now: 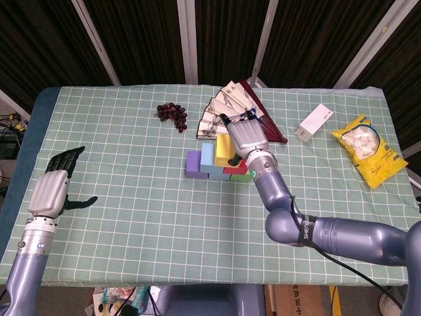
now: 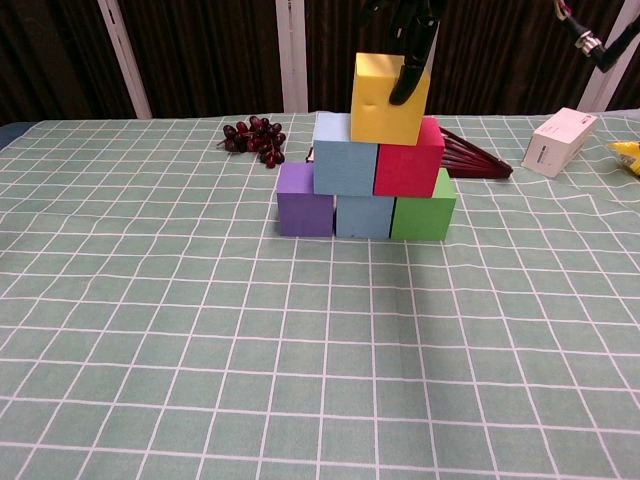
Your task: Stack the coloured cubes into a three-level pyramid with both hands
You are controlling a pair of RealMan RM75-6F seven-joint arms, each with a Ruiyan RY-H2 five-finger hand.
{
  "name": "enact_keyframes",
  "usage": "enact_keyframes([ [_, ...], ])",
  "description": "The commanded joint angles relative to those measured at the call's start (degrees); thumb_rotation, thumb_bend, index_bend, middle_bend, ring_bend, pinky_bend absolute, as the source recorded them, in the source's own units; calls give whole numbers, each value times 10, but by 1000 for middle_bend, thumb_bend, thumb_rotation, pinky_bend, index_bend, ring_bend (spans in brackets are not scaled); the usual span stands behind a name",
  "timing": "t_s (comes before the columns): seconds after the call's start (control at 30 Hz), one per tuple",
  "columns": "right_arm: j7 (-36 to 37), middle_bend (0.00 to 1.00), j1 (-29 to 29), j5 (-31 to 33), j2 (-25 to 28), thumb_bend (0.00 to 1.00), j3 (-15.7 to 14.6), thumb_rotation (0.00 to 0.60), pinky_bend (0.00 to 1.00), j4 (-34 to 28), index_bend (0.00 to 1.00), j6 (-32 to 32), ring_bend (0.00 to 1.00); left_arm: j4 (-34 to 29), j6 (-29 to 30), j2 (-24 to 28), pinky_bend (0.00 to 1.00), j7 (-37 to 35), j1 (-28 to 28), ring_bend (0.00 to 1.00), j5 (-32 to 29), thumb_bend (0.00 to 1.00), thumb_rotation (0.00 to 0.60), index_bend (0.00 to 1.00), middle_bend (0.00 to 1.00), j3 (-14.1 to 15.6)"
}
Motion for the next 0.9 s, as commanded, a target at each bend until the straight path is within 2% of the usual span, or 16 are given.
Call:
enact_keyframes([
  [0.03,2,488,0,-1,-2,290,-1,600,0,1,9,0,253,0,0,0,51,0,0,63,0,150,600,0,67,0],
  [0.3,4,406,0,0,-4,289,-4,600,0,3,7,0,179,2,-1,-1,49,1,-1,63,-1,150,600,0,66,0],
  [0.6,-7,160,8,18,9,289,-10,600,0,-9,0,-12,17,2,-3,0,49,1,-2,63,-3,150,600,0,66,-1],
  [0.77,-3,74,10,16,14,286,-8,600,0,-18,0,-5,0,1,-3,1,49,0,-2,63,-3,150,600,0,66,-1],
  [0.9,-2,29,8,11,25,246,-8,600,0,-37,0,5,0,-1,-2,2,49,-1,-2,63,-1,150,600,0,66,-1],
])
